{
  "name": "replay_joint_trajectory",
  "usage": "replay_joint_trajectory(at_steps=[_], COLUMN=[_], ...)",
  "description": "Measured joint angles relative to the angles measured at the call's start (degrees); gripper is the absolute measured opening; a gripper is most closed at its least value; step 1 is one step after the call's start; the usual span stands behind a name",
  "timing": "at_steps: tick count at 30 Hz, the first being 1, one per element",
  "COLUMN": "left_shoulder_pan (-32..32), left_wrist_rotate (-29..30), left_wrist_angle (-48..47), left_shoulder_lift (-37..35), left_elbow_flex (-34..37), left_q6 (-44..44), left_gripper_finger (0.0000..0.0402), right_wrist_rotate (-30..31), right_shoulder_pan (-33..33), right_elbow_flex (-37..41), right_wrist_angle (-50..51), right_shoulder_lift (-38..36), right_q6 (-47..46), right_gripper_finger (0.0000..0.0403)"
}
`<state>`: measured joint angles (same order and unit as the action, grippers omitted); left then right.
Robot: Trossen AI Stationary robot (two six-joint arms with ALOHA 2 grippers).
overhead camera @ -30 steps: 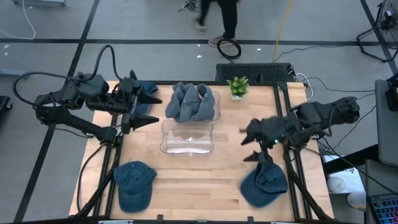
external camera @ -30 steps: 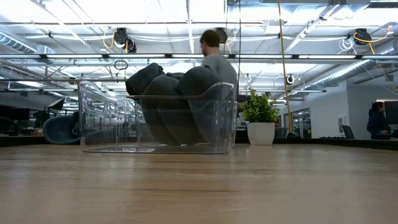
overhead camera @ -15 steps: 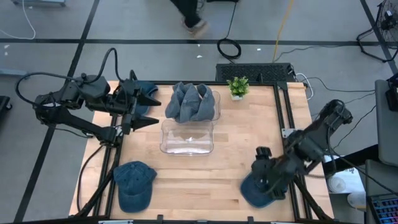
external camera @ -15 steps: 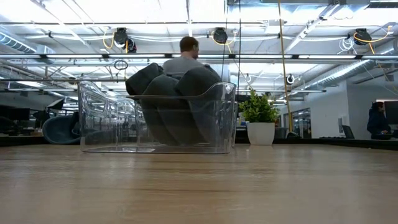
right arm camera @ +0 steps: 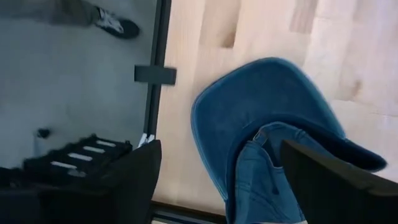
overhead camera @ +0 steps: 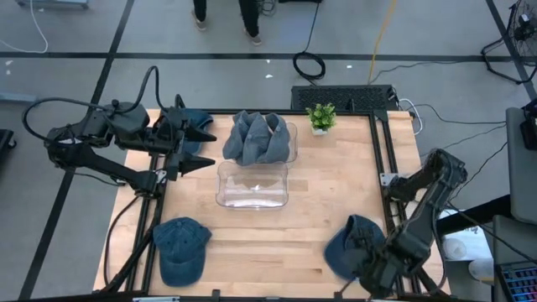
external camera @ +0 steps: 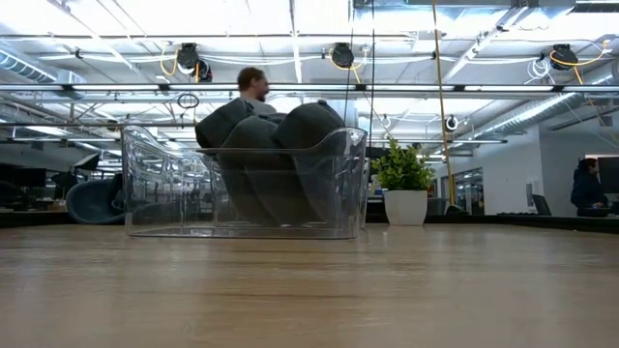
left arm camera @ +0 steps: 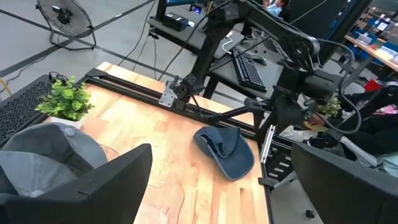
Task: Pick & Place hat
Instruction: Put the bottom right blue cap into the bottom transparent bin
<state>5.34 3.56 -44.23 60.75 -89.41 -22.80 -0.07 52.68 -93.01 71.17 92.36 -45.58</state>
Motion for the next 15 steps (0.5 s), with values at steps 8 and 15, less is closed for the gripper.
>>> replay_joint_trajectory(at_steps=[8, 15], left_shoulder_pan=[0.0, 0.0], left_wrist_rotate=[0.0, 0.0], left_wrist_angle=[-0.7, -1.1], left_shoulder_lift=[0.0, 0.0], left_elbow_flex=[0.0, 0.0], left_q6=[-0.1, 0.0], left_gripper_finger=[0.0392, 0.0392], right_wrist_rotate=[0.0, 3.5], right_shoulder_pan=[5.4, 8.1], right_elbow_flex=[0.0, 0.0], right_wrist_angle=[-0.2, -1.1], right_shoulder_lift=[5.6, 9.4], right_q6=[-4.1, -4.5], right_gripper_finger=[0.0280, 0.0301])
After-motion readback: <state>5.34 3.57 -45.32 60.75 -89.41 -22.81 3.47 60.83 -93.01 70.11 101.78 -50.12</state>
